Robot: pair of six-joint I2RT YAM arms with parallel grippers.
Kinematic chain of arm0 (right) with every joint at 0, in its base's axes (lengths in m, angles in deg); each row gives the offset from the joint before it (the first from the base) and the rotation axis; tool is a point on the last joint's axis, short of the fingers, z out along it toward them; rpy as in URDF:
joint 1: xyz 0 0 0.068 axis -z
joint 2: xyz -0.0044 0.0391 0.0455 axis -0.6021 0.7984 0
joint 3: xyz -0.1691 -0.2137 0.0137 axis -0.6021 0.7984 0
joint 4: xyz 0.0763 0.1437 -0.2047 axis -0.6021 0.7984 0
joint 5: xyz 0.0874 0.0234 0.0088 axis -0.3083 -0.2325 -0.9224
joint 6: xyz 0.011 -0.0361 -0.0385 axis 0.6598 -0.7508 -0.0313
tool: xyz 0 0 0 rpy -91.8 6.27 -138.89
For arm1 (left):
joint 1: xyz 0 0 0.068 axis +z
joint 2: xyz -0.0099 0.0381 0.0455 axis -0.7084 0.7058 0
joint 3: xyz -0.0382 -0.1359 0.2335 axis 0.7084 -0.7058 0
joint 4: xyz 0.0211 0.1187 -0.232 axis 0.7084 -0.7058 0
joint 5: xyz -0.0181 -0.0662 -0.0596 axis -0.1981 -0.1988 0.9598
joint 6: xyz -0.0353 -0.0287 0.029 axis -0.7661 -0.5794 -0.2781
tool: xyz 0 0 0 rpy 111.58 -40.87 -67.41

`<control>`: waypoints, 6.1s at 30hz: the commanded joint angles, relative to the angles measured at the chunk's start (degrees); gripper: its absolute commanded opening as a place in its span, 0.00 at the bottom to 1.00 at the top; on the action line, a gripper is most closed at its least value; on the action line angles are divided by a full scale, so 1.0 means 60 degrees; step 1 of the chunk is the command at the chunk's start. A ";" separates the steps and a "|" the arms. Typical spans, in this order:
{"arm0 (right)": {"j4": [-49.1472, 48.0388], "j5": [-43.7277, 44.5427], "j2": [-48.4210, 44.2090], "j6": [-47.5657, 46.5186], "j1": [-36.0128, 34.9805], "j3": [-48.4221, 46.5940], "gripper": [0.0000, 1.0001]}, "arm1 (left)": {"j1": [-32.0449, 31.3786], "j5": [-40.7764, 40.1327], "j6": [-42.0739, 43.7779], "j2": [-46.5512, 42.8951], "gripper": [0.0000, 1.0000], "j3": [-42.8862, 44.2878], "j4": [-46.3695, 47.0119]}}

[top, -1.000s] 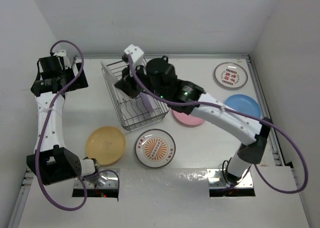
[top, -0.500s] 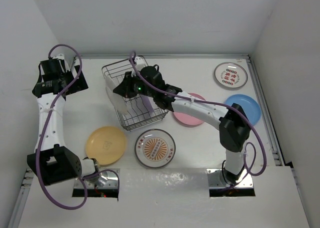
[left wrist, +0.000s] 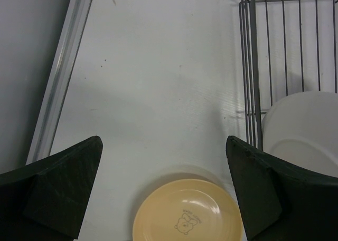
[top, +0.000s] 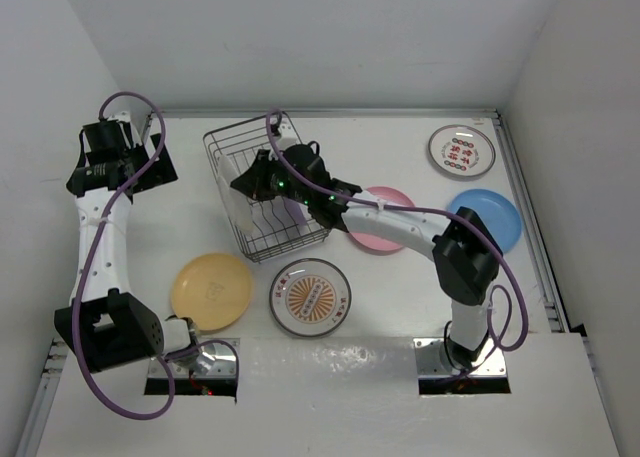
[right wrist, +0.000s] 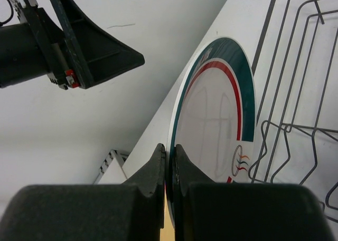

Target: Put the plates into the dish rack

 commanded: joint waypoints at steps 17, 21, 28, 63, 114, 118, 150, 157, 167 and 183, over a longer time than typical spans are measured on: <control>0.0119 0.0252 0.1074 -0.2036 -0.0366 -0.0276 0.00 | 0.0113 0.0040 -0.0032 -0.0450 1.00 -0.0211 0.0358; 0.0602 -0.0012 0.1207 -0.2900 -0.0483 -0.0730 0.18 | 0.0127 0.0040 -0.0017 -0.0421 1.00 -0.0212 0.0358; 0.1013 -0.0539 0.1221 -0.4015 -0.0674 -0.1447 0.49 | 0.0127 0.0098 -0.0017 -0.0377 1.00 -0.0241 0.0388; 0.2610 -0.0525 0.1558 -0.5612 -0.1040 -0.2620 0.99 | 0.0127 0.0289 0.0042 -0.0523 1.00 -0.0329 0.0358; 0.5075 -0.1801 -0.5425 -0.9960 0.1951 0.6838 0.58 | 0.0127 0.0304 0.0554 -0.0611 0.99 -0.0226 0.0212; 0.3783 -0.1681 -0.6804 -1.1499 0.0296 0.8642 0.62 | 0.0127 0.0347 0.0569 -0.0553 0.99 -0.0241 0.0271; 0.1188 0.0603 -0.3686 -1.6481 -0.3721 0.9875 0.14 | 0.0127 0.0479 0.0730 -0.0890 0.99 -0.0153 0.0241; 0.1349 0.0458 -0.4035 -1.5561 -0.3721 0.9364 0.00 | 0.0127 0.0450 0.0759 -0.0831 0.99 -0.0138 0.0227; 0.4293 -0.1503 -0.5384 -1.3730 -0.2978 0.6757 0.00 | 0.0127 0.0538 0.0715 -0.0831 0.99 -0.0153 0.0300; 0.3168 -0.4742 -0.6117 -0.7680 -0.0602 0.5364 0.00 | 0.0127 0.0582 0.0672 -0.0816 0.99 -0.0168 0.0402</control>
